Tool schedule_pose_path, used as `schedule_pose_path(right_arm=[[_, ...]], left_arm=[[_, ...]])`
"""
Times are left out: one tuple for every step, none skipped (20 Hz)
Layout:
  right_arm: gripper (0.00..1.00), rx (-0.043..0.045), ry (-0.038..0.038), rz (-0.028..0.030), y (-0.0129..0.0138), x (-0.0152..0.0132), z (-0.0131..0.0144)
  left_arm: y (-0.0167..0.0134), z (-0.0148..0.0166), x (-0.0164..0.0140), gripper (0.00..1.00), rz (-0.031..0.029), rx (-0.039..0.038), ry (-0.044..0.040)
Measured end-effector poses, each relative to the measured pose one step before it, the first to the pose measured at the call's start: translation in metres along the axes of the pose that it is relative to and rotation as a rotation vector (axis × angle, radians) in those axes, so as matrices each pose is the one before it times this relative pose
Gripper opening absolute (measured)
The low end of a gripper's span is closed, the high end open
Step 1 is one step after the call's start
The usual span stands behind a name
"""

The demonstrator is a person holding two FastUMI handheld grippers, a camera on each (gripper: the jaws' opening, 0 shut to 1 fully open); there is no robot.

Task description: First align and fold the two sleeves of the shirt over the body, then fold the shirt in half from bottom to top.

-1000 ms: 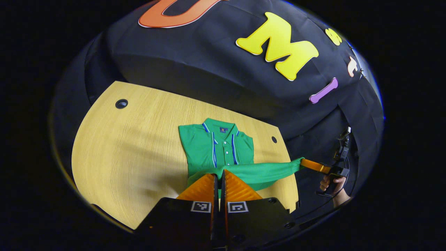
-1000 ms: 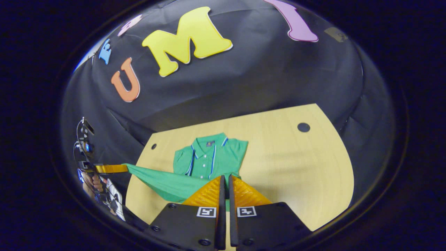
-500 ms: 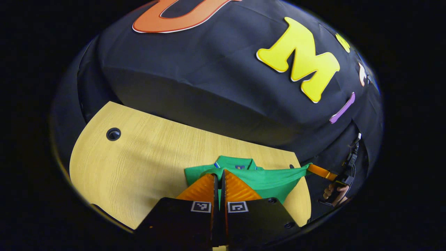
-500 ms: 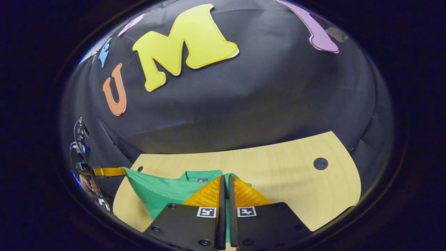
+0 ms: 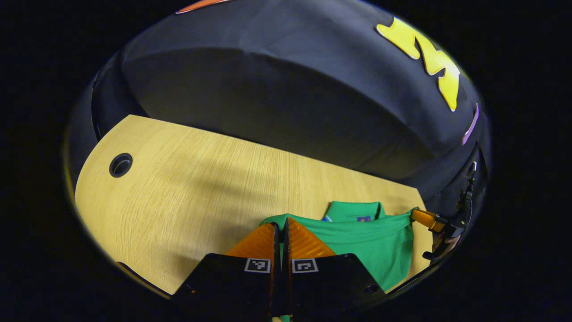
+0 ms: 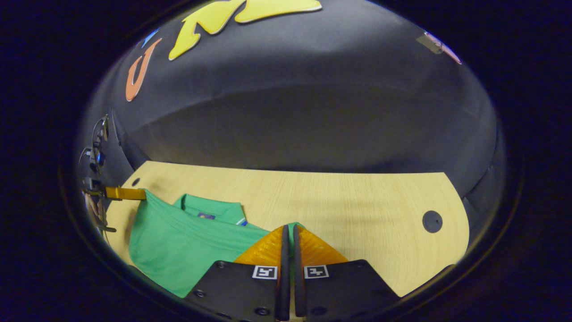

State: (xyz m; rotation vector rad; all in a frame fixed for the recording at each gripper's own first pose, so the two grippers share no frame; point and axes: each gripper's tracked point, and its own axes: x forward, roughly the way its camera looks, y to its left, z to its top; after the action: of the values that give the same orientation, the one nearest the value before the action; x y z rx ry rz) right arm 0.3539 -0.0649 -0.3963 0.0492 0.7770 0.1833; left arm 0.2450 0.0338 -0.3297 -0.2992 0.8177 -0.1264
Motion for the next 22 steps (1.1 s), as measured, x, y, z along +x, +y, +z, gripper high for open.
schedule_pose_path(right_arm=[[0.07,0.00632,-0.00114,-0.00368,-0.00109,0.00446,-0.00022],[0.07,0.00529,0.00040,-0.00503,-0.00054,0.00307,-0.00120],[0.07,-0.00609,0.00385,-0.00983,-0.00015,0.00244,-0.00265],[0.07,-0.01766,0.00923,-0.01017,-0.00003,0.00228,-0.00469],[0.07,-0.02252,0.01057,-0.01472,-0.00136,0.00269,-0.00351],[0.00,-0.02063,0.00443,-0.01878,-0.00107,0.00171,-0.00074],[0.04,-0.01149,-0.00444,-0.01014,0.00096,-0.00164,0.00267],[0.12,-0.00433,-0.00542,-0.00663,0.00210,-0.00045,0.00198],[0.29,0.00082,-0.00604,-0.00503,0.00139,-0.00388,0.00377],[0.47,0.00170,-0.00776,-0.00376,0.00165,-0.00679,0.00408],[0.64,-0.00666,-0.01208,-0.01602,-0.00109,-0.00797,0.00626],[0.72,-0.00573,-0.01263,-0.01683,-0.00120,-0.00853,0.00415],[0.81,-0.00286,-0.01061,-0.01768,-0.00076,-0.01191,0.00616],[0.93,0.00121,-0.01691,-0.01003,0.00092,-0.01497,0.00689],[0.98,0.00426,-0.01892,-0.01411,0.00075,-0.01475,0.00863],[0.97,0.00632,-0.01305,-0.01765,-0.00100,-0.01681,0.00733],[0.98,0.01608,-0.01597,-0.00152,0.00234,-0.01837,0.00840],[0.98,0.01636,-0.02151,0.01220,0.00577,-0.01938,0.01049],[0.97,0.00928,-0.02488,0.00104,0.00318,-0.02142,0.01115],[0.98,0.00304,-0.03260,0.00185,0.00167,-0.02231,0.01299],[0.98,0.00061,-0.03480,0.00098,0.00228,-0.02385,0.01446],[0.98,0.00256,-0.04107,0.00262,0.00375,-0.02545,0.01690]], left_arm=[[0.00290,-0.00483,0.00392,0.04,0.00768,-0.01634,0.00621],[0.00021,0.00178,0.00157,0.04,-0.00413,-0.01929,-0.01570],[-0.00085,-0.00006,0.00140,0.04,0.00001,-0.01253,-0.00305],[-0.00142,0.00022,-0.00057,0.04,-0.00252,-0.00114,-0.00874],[-0.00040,-0.00050,0.00013,0.06,0.00887,0.01091,0.00002],[0.00118,0.00034,-0.00012,0.07,0.01130,0.01441,0.00266],[-0.00059,-0.00049,-0.00186,0.09,0.01293,0.01880,0.00560],[-0.00195,-0.00094,-0.00001,0.10,0.00915,0.01821,0.00273],[-0.00405,-0.00030,-0.00403,0.19,0.00872,0.01408,0.00311],[-0.00198,0.00305,-0.01064,0.49,0.00595,0.01481,-0.00268],[-0.00834,0.00502,-0.01227,0.78,-0.00953,0.01108,-0.01585],[-0.00574,0.00574,-0.00021,0.66,0.00143,0.01435,-0.02080],[-0.00291,0.00634,-0.01163,0.66,0.01256,0.02129,-0.02100],[-0.00379,0.00830,-0.01352,0.66,0.00948,0.02101,-0.02368],[-0.00497,0.00866,-0.01342,0.80,0.00675,0.01768,-0.02497],[-0.00616,0.00927,-0.01429,0.80,0.00181,0.01726,-0.02567],[-0.00464,0.00964,-0.01582,0.66,0.00467,0.01573,-0.02920],[-0.00363,0.01162,-0.02049,0.67,0.00509,0.01193,-0.03238],[-0.00595,0.01215,-0.01978,0.71,-0.00004,0.00853,-0.03104],[-0.00620,0.01329,-0.01960,0.75,0.00080,0.00341,-0.03206],[-0.00485,0.01347,-0.02214,0.79,0.00240,0.00066,-0.03108],[-0.00345,0.01291,-0.02126,0.80,0.00059,-0.00058,-0.03293]])
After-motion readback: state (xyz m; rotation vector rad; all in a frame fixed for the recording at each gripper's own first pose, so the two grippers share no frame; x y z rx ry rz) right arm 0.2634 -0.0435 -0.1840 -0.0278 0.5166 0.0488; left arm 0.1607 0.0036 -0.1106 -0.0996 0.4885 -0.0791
